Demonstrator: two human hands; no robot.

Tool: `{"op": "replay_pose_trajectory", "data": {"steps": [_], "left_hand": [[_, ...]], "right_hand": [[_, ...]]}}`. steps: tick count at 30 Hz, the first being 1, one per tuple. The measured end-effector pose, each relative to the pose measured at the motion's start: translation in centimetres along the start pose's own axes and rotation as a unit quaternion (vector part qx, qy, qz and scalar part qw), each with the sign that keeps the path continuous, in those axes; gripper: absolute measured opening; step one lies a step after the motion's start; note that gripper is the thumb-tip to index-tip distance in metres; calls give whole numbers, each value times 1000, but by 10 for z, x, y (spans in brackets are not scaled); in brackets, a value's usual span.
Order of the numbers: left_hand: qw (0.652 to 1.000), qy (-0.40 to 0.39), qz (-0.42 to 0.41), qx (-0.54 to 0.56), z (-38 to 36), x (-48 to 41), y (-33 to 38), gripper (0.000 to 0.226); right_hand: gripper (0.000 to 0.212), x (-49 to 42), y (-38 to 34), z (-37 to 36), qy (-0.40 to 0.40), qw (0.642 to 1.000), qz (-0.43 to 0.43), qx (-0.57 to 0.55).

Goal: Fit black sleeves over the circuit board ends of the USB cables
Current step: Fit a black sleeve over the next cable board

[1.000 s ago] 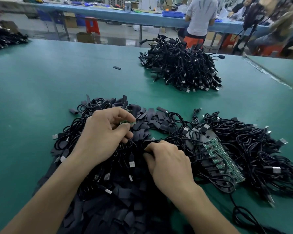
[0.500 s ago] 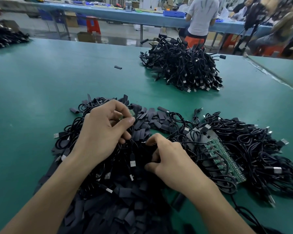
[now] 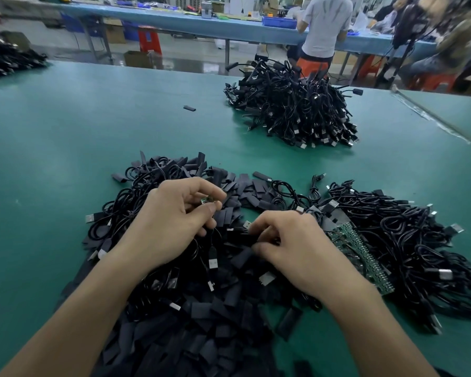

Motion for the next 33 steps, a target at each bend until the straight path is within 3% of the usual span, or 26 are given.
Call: {"op": "replay_pose_trajectory", "data": {"steps": [3,8,13,20,24,29,33], "left_hand": [[1000,4,-2,0,0,0,2,30],[1000,5,-1,3,0,1,2,25],[1000,-9,7,14,0,0,2,24],[999,-40,11,32,-6,1,7,15],[995,-74,-3,72,-10,3,14,8],[994,-32,13,108,-8,3,14,7],[991,-12,37,128,-11,5,15,8]], "right_hand": [[56,4,-11,-7,-31,992,10,123],[35,4,-17,-24,-71,976,31,203],[13,2,-18,-20,-29,990,57,128],[15,3,-18,6,78,985,112,-106],[17,3,-22,9,69,966,149,-200],[25,7,-26,11,127,964,164,-165],[23,13,-34,13,199,964,172,-26]]}}
Point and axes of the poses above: each hand's wrist, its own x-axis away from the middle knuckle, its own z-axis out of the back of the hand, y = z × x, the point moved 5 cm from there along -x, towards the middle knuckle, and after that the axes turned 9 degrees about -y, right-handed, at the moved point
